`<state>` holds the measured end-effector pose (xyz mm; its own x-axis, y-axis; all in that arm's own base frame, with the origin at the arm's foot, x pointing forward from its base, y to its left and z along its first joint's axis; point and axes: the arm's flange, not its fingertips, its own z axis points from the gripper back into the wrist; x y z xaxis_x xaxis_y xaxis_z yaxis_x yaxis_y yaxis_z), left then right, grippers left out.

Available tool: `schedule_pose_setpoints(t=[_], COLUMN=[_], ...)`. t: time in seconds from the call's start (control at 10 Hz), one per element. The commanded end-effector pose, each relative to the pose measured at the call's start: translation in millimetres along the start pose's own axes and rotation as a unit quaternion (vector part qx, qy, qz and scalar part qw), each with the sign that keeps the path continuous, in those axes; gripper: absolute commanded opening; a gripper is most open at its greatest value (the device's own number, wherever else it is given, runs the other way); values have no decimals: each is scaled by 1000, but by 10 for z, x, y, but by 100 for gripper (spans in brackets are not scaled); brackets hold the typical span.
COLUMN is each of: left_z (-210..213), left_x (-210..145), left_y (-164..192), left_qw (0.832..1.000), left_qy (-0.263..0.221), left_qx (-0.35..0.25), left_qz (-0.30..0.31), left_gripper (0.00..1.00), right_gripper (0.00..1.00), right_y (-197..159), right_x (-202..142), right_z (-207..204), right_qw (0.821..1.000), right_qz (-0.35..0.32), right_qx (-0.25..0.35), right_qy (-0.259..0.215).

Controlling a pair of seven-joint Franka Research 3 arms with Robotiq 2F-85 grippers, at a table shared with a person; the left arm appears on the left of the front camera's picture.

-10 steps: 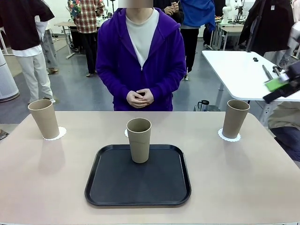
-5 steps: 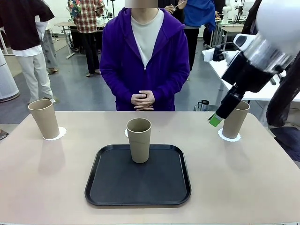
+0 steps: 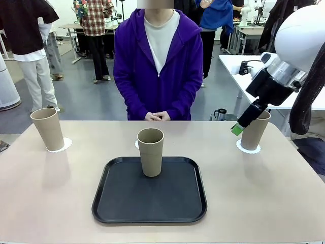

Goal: Place coasters on the table and set cups on them.
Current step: Take one Reusable plastic cup from the Flat Tray and place it on a coaster set by the human.

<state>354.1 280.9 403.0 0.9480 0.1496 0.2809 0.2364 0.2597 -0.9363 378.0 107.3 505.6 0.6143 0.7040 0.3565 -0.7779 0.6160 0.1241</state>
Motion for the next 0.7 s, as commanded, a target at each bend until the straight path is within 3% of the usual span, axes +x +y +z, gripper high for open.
schedule_pose_setpoints(t=[0.0, 0.5, 0.6], left_z=[16, 16, 16], left_x=[-23, -23, -23], left_y=[-13, -13, -13], left_qw=[1000, 1000, 1000], left_qy=[0, 0, 0], left_qx=[-1, -1, -1], left_qz=[-5, -5, -5], left_gripper=[100, 100, 100], right_gripper=[100, 100, 100], right_y=[158, 171, 148], right_x=[28, 59, 126], right_z=[81, 114, -103], right_qw=[1000, 1000, 986], right_qz=[10, 19, 153], right_qx=[-20, -10, 59], right_qy=[1, -7, -42])
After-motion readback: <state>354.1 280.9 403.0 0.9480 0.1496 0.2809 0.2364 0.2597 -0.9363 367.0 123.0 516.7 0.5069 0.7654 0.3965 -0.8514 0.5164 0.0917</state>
